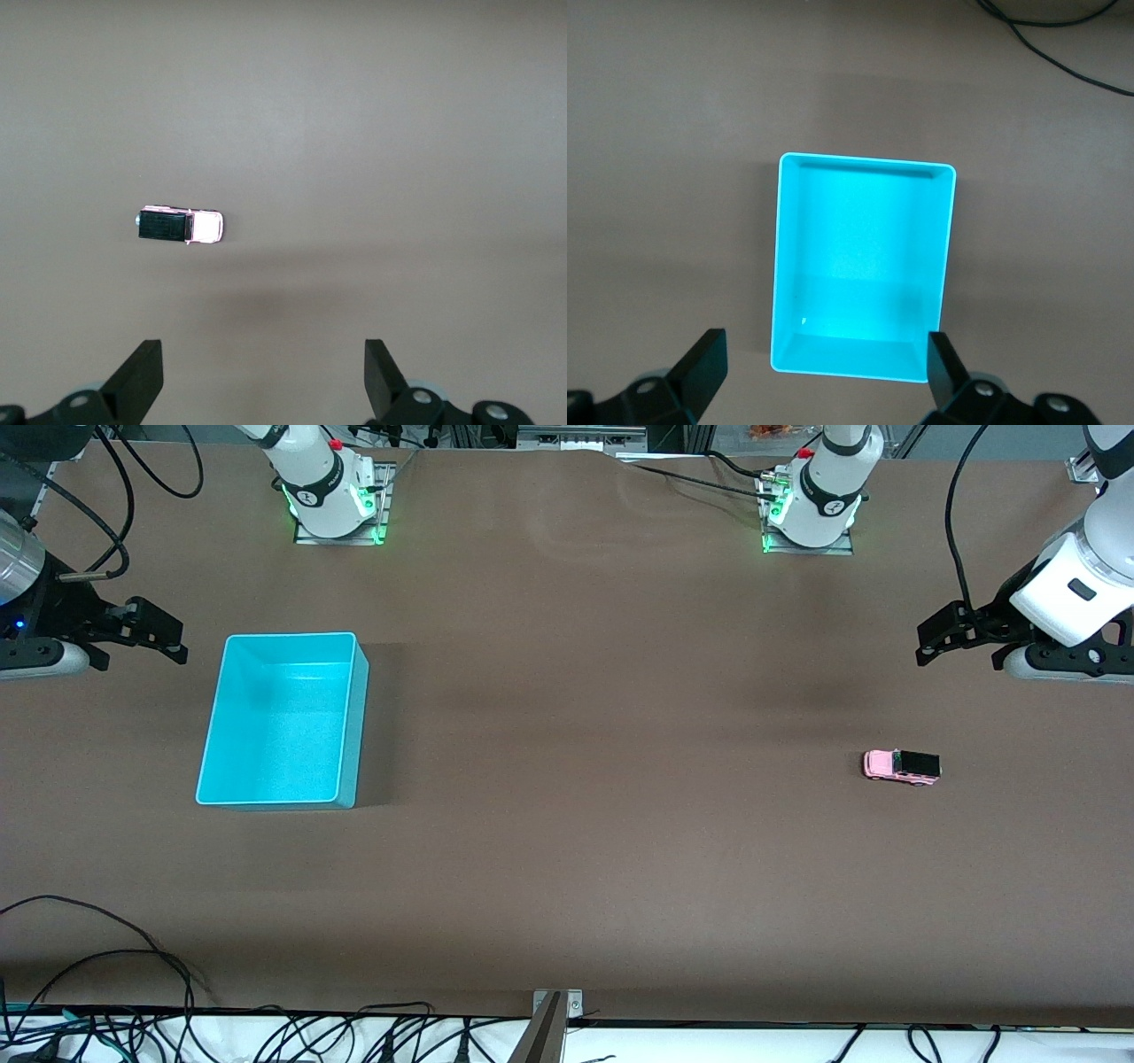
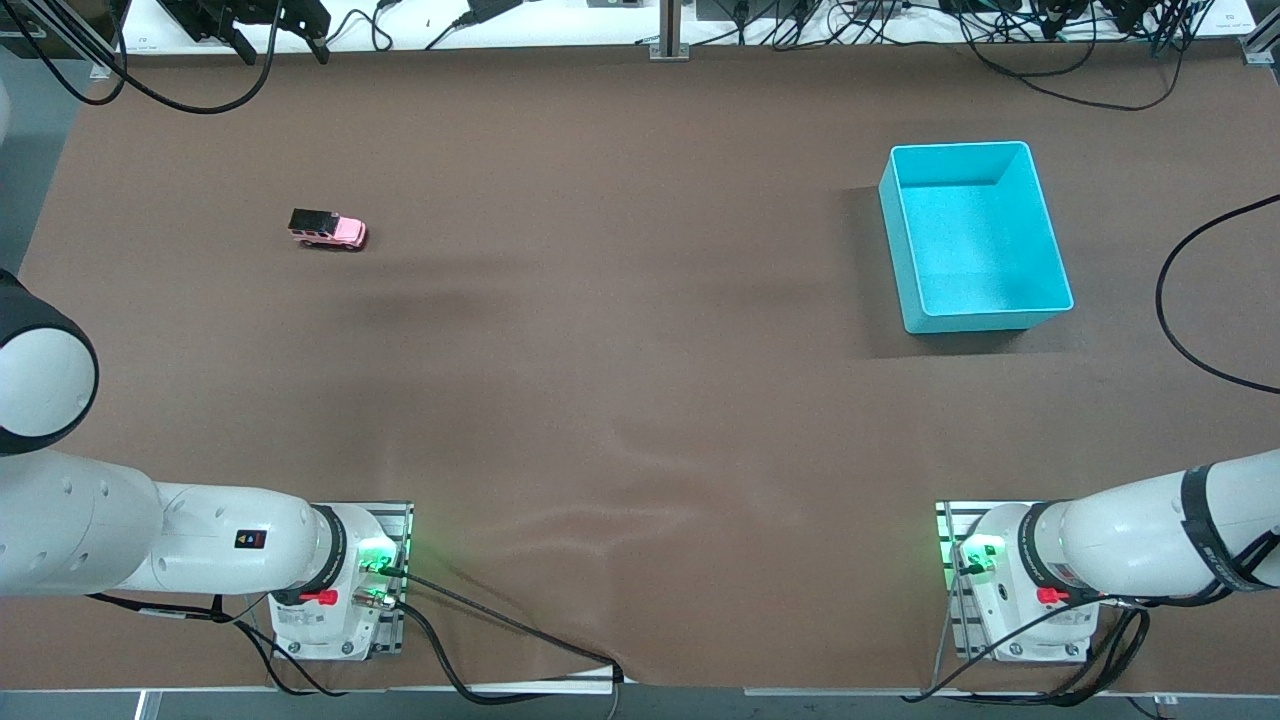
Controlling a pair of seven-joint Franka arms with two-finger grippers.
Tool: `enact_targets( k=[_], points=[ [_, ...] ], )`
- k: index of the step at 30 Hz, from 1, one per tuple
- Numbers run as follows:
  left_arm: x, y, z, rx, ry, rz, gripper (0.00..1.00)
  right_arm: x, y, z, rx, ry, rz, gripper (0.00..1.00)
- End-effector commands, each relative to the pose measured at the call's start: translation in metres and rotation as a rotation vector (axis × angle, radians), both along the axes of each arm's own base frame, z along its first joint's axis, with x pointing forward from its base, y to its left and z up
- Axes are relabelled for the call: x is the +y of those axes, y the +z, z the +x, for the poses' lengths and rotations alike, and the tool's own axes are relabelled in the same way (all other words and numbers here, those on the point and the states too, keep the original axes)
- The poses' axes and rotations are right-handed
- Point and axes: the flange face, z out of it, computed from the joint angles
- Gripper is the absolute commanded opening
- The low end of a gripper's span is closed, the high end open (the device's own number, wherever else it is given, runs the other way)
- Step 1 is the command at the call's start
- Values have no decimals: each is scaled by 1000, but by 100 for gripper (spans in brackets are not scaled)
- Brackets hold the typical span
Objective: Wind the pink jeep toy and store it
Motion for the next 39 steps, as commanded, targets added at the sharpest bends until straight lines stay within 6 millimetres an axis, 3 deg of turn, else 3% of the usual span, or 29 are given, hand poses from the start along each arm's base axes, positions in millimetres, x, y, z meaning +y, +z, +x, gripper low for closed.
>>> enact_targets(
  k=[1, 39],
  points=[
    [2, 3, 5, 15, -18, -26, 100, -3, 7, -1, 3, 12, -11, 100],
    [2, 1, 1, 45, -21, -24, 100, -3, 7, -1, 3, 13, -9, 100]
  ],
)
